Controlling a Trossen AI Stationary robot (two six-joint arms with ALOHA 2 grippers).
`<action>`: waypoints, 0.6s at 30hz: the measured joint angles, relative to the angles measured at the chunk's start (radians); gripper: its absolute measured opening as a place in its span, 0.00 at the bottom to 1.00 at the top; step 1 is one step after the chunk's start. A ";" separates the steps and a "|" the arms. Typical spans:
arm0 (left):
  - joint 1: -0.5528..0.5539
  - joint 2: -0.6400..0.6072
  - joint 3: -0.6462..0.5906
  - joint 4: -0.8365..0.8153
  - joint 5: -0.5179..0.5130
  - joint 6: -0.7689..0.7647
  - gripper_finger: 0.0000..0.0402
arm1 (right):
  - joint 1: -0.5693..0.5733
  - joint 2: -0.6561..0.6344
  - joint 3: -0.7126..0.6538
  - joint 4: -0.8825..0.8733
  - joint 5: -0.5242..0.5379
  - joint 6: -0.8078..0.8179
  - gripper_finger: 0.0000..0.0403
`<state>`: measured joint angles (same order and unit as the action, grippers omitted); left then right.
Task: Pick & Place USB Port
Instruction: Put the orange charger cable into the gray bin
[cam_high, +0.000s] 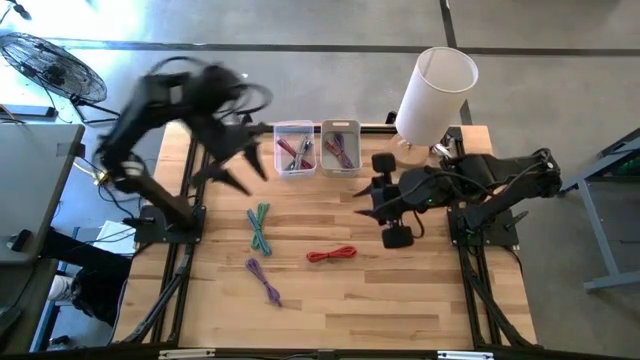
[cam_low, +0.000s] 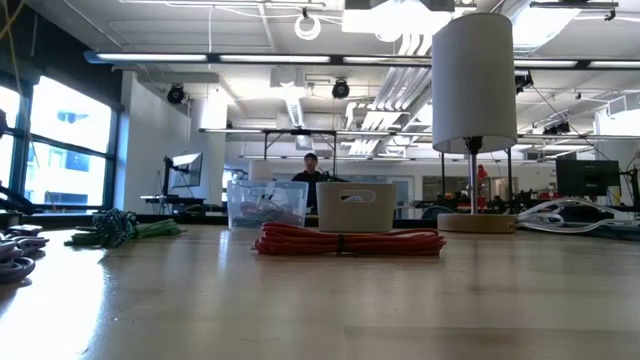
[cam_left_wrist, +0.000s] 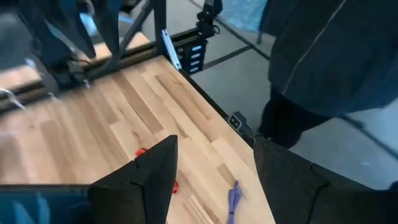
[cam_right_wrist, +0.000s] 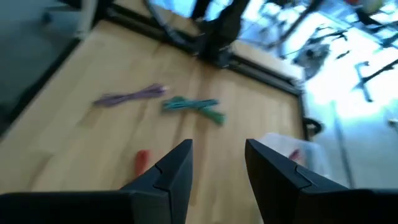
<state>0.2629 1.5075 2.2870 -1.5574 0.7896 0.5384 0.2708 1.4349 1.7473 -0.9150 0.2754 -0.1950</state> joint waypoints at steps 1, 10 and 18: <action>-0.039 -0.028 0.010 0.015 -0.042 -0.040 0.52 | 0.006 0.000 0.000 -0.014 -0.017 0.005 0.35; -0.441 -0.237 0.018 0.221 -0.583 -0.405 0.52 | 0.051 0.048 0.000 -0.179 -0.133 0.045 0.35; -0.697 -0.246 0.017 0.195 -0.885 -0.492 0.52 | 0.059 0.173 -0.001 -0.266 -0.219 0.062 0.35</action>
<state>-0.4341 1.2616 2.3035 -1.3624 -0.0952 0.0468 0.3296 1.6080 1.7462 -1.1812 0.0562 -0.1333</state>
